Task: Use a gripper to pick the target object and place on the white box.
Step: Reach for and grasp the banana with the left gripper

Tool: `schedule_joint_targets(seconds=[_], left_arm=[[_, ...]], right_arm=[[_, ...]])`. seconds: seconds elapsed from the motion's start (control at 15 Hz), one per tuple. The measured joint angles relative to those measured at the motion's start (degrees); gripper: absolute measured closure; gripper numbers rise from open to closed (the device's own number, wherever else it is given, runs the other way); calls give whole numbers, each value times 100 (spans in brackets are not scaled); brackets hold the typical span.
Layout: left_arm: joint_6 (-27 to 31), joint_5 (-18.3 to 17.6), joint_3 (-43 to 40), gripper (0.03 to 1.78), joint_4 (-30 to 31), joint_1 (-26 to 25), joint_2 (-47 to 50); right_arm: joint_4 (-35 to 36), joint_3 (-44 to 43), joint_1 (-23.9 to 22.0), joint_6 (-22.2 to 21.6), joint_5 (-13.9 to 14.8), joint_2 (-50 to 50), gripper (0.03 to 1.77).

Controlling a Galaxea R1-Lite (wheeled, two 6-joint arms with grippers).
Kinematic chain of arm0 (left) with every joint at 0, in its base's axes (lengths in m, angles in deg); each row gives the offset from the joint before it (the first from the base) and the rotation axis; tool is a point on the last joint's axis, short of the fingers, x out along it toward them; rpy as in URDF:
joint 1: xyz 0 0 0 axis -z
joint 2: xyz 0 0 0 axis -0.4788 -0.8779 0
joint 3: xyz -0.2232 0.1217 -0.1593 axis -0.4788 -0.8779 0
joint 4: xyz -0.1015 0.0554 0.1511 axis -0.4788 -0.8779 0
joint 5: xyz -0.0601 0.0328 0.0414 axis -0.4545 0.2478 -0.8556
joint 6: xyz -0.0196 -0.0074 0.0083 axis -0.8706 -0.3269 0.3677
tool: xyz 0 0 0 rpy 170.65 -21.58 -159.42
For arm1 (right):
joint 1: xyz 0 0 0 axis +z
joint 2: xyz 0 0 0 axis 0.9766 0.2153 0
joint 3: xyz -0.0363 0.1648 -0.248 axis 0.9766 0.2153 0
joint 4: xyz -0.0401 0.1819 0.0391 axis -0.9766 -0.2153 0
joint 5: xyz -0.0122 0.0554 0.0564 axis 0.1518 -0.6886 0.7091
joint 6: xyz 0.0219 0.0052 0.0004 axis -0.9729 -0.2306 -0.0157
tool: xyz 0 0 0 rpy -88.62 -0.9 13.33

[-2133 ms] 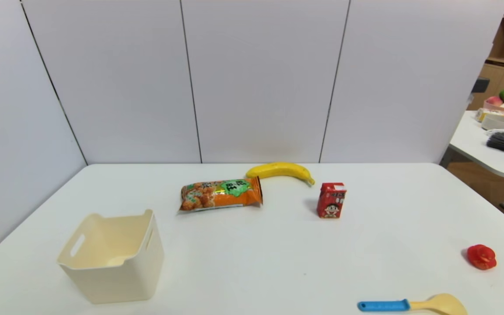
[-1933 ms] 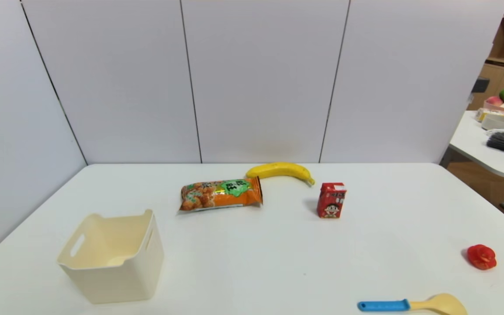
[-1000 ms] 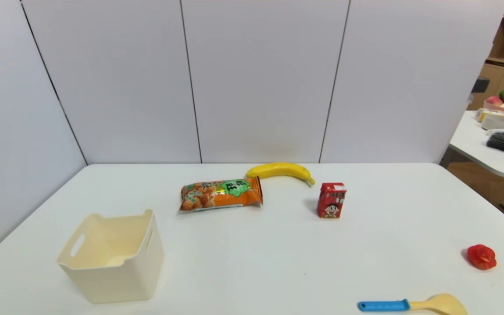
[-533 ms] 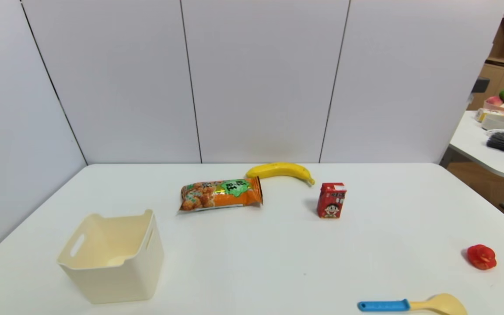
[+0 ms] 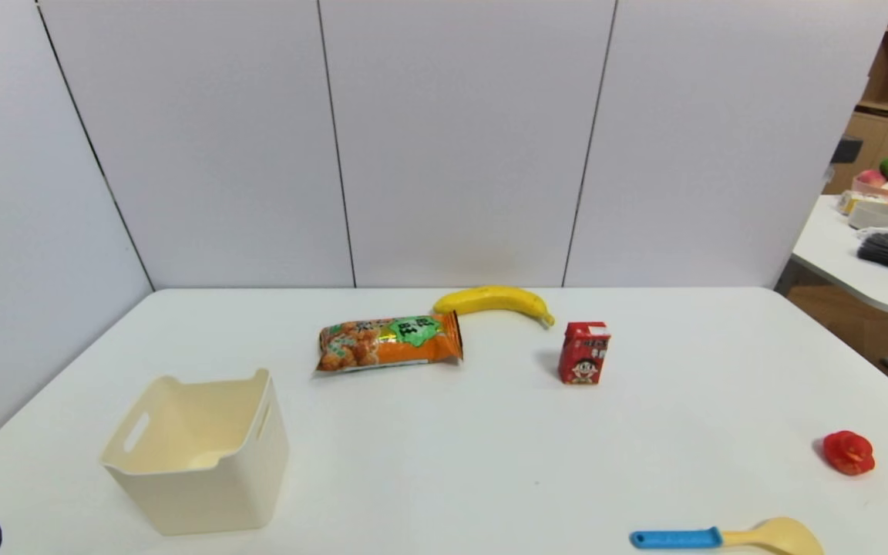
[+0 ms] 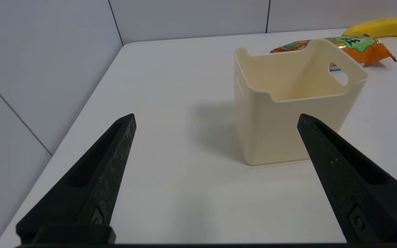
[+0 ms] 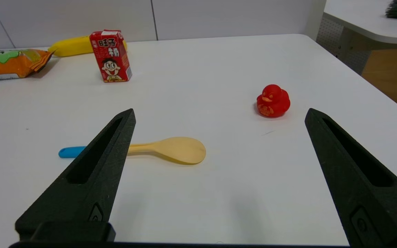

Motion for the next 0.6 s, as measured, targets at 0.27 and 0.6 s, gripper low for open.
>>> schedule_joint_targets(seconds=[0.27,0.6], left_arm=[[493,-273,1250,12,18,17,-1527],[1248,-601,2683,12,33,278,-3451]], right_arm=[[0,0,0,0,0,0,10],[0,0,0,-5,0,0,10]])
